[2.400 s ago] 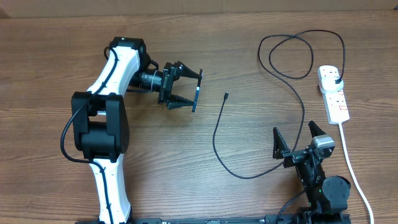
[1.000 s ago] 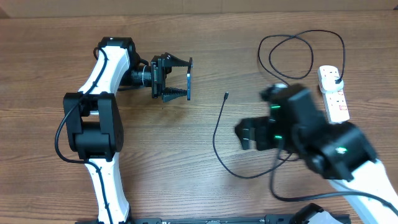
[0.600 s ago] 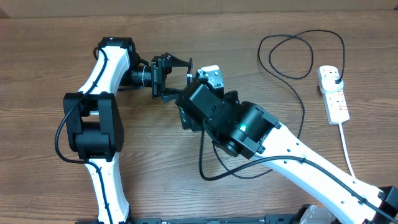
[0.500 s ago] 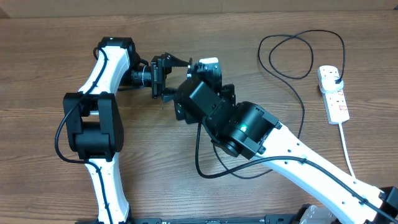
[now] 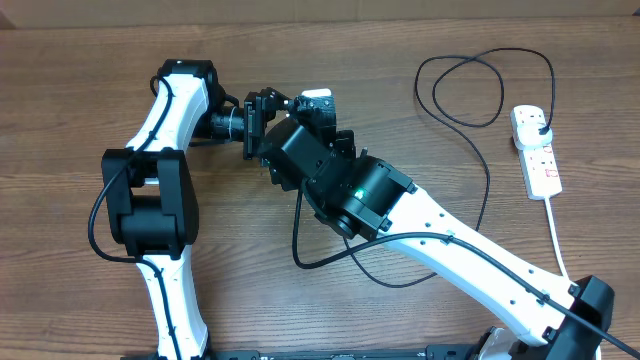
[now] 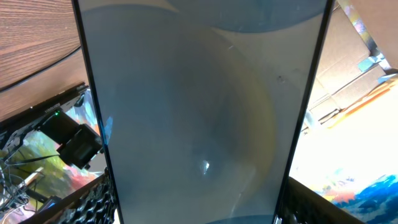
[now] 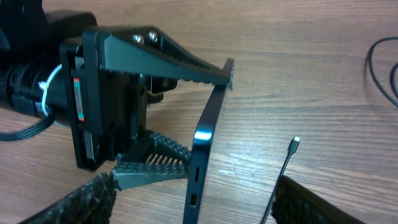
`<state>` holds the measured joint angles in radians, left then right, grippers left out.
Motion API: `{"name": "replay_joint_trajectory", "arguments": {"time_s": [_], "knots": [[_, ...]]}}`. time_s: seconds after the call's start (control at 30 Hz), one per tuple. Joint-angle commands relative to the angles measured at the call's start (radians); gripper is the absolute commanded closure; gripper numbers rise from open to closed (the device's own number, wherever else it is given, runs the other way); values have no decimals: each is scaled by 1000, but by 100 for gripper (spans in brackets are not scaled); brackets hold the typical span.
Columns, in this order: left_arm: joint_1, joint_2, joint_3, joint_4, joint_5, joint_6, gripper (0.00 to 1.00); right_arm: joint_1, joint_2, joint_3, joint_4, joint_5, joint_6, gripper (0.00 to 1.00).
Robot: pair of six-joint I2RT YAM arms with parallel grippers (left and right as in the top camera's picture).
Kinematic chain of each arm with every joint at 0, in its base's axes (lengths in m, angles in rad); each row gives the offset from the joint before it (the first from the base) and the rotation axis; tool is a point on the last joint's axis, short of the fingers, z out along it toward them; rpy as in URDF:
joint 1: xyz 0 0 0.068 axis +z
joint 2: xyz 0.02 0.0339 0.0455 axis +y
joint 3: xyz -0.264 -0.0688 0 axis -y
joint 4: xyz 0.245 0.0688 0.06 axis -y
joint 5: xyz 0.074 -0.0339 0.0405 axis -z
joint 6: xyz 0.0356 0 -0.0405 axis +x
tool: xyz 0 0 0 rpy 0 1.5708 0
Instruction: Plug charger to phone and switch on socket
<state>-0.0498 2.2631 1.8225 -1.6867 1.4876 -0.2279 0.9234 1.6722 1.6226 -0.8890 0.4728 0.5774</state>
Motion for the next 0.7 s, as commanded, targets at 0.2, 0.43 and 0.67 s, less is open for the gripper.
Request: {"name": "replay_joint_trajectory", "arguments": {"time_s": [0.2, 0.43, 0.67], "knots": [[5, 5, 26, -3, 23, 27, 21, -2, 77, 21, 65, 83, -2, 28], [5, 5, 26, 5, 22, 27, 21, -6, 77, 21, 67, 110, -2, 39], [5, 5, 26, 47, 23, 26, 21, -9, 77, 21, 46, 64, -2, 50]]}}
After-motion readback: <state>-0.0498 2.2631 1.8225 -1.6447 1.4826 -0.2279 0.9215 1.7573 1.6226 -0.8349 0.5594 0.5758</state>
